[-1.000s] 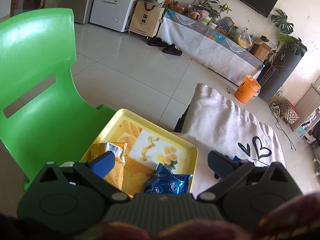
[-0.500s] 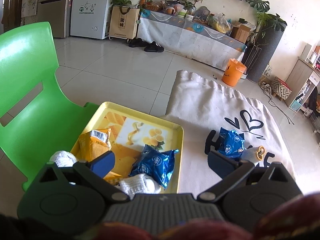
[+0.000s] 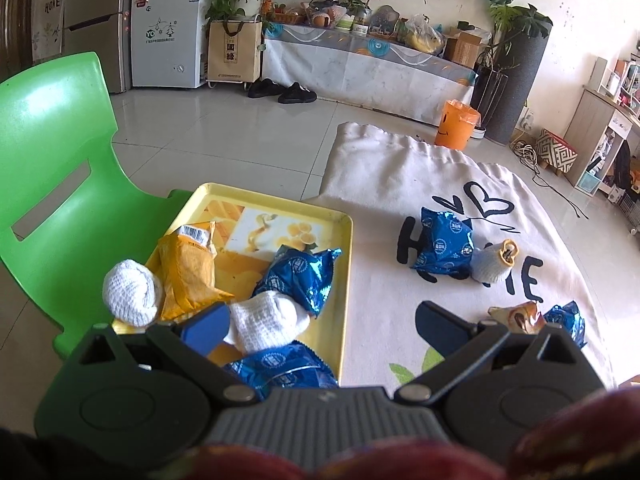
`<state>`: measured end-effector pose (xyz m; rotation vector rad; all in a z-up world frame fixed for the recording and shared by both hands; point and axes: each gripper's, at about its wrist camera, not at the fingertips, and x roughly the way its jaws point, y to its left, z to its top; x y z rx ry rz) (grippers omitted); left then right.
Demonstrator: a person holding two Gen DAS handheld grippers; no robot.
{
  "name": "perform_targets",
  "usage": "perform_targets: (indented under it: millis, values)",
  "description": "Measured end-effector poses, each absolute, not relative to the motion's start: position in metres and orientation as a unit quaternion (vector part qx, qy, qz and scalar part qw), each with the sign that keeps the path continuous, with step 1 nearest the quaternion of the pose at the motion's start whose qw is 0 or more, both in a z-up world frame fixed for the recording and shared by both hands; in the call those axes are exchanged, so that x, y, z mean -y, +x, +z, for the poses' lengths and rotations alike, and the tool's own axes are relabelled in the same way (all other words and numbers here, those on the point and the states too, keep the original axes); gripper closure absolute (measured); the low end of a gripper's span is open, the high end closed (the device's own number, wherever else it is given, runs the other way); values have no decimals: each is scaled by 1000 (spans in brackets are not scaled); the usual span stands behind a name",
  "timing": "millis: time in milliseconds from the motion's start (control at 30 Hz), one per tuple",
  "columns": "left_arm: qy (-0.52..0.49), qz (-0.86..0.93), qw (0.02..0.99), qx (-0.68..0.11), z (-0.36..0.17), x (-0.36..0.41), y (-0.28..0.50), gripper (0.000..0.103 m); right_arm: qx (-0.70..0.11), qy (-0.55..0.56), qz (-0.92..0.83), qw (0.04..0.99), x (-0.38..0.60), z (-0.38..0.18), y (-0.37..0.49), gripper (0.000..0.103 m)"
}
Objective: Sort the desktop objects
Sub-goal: 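Withdraw both tools from the tray toward the items on the mat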
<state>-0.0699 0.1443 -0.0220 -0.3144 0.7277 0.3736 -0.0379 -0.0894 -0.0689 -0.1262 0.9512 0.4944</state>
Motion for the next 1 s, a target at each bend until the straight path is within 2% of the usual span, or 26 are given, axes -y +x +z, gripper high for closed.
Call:
perform_targets:
  millis: [533,767,1000]
  values:
    - [-136,157,909,-361,-24,-82,-109,1,-464,-64,182,864,124,-69,-30,4]
    - [-146,145,905,-372,-19,-55,-123,1,-459,-34,166,872,147,-62,-21,4]
    - [-109,125,908,-385,-15,-19,-126,0,-458,9,159,875,171,-52,-10,4]
